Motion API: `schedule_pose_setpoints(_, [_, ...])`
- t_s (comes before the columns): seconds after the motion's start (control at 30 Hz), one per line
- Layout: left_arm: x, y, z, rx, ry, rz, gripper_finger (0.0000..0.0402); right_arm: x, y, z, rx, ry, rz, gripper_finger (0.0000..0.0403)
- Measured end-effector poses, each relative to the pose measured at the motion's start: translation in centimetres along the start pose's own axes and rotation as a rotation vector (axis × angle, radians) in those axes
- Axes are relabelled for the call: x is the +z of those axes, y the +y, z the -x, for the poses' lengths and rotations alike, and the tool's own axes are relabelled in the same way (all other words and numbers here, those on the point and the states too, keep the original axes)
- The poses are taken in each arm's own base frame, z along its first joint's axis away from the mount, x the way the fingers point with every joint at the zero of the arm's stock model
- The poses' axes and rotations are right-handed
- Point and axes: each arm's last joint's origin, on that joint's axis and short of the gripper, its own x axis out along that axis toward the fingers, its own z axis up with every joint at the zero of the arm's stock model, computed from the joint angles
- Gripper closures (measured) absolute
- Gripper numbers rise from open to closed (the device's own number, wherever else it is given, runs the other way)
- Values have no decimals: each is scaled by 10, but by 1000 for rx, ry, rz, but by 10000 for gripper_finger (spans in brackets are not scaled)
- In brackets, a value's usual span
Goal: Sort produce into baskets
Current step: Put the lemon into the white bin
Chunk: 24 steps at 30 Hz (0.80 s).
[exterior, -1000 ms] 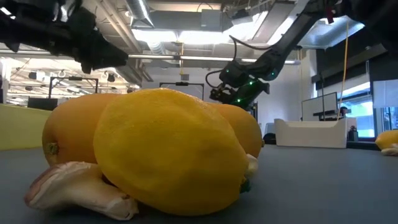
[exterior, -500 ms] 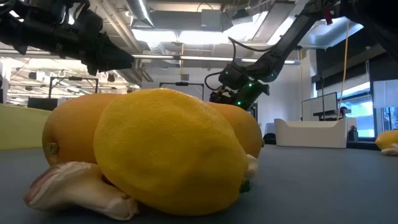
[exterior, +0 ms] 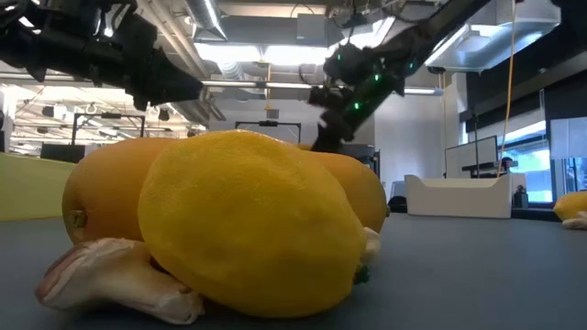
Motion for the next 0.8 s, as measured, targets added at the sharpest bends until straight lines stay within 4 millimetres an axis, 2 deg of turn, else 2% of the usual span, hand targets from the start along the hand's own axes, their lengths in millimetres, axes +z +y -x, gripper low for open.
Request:
schedule_pose_setpoints(0.27, [-10, -2, -10, -18, 66, -13, 232, 26, 61, 4, 101, -127, 75, 245])
schedule_pose_setpoints(0.4, [-2, -7, -16, -43, 54, -86, 233, 36, 82, 6, 113, -195, 90, 245])
schedule_pose_setpoints(0.63, [8, -17, -17, -105, -50, -220, 233, 40, 96, 8, 120, -228, 63, 243])
schedule_pose_setpoints(0.8, [7, -15, -18, -90, -34, -151, 233, 40, 95, 8, 123, -227, 26, 243])
